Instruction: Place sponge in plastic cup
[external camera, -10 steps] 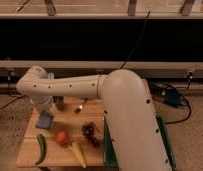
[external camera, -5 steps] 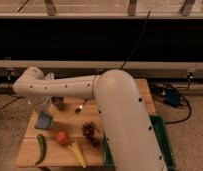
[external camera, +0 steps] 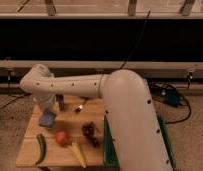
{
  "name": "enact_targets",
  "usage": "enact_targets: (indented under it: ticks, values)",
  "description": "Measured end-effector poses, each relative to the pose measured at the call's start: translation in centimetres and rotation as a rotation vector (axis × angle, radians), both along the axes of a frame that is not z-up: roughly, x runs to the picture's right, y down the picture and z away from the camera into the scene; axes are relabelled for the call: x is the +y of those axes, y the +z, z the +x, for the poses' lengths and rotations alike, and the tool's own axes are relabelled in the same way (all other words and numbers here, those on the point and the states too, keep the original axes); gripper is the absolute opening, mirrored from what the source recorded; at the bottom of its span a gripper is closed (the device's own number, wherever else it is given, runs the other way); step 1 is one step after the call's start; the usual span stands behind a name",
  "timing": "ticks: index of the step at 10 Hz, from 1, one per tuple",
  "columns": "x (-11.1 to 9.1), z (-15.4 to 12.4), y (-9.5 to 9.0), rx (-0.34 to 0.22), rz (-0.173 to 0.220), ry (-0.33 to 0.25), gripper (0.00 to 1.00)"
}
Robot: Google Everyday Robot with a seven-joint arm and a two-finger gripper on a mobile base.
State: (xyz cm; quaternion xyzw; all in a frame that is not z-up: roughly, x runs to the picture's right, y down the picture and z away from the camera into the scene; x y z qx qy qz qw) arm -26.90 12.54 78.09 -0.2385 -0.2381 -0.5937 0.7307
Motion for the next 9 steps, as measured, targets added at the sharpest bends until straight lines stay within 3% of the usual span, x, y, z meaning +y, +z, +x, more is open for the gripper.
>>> enact_targets:
  ticks: [4, 9]
  values:
    - [-0.7, -0.4, -1.3, -0.043, 0.005, 0.019, 0.80]
    - [-3.3, 0.2, -4.2, -0.134, 0.025, 0.115, 0.80]
